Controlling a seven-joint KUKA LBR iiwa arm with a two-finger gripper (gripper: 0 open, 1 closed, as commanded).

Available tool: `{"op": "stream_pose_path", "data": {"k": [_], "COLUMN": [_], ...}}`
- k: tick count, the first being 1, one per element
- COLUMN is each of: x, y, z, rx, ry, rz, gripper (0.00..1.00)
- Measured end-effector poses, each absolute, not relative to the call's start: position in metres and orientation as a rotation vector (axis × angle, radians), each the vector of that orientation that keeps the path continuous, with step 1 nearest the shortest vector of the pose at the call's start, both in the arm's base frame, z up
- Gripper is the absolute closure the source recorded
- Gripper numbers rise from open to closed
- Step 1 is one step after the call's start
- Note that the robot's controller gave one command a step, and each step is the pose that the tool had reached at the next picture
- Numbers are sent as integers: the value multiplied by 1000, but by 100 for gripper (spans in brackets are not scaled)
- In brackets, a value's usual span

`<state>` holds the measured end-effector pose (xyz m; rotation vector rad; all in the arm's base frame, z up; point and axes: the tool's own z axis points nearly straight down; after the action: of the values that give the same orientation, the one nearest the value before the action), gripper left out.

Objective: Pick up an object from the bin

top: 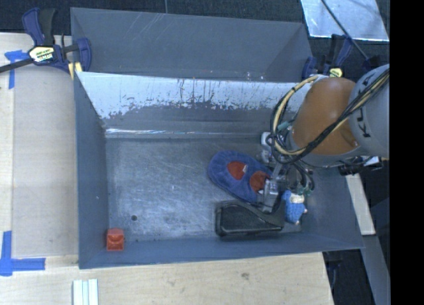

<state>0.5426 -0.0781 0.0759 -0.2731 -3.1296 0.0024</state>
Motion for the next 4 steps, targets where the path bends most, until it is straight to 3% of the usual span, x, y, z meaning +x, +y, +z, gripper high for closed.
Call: {"op": "stream_pose_path", "data": {"k": [1,2,3,4], "x": [547,536,571,565], "y": [-78,-57,-86,-83], "z": [81,76,232,170], "rx": [-273,-424,-494,-479], "ry": [-3143,-3144,-3115,-3102], "rz": [3,9,1,1], "gripper": [100,100,100,100]}}
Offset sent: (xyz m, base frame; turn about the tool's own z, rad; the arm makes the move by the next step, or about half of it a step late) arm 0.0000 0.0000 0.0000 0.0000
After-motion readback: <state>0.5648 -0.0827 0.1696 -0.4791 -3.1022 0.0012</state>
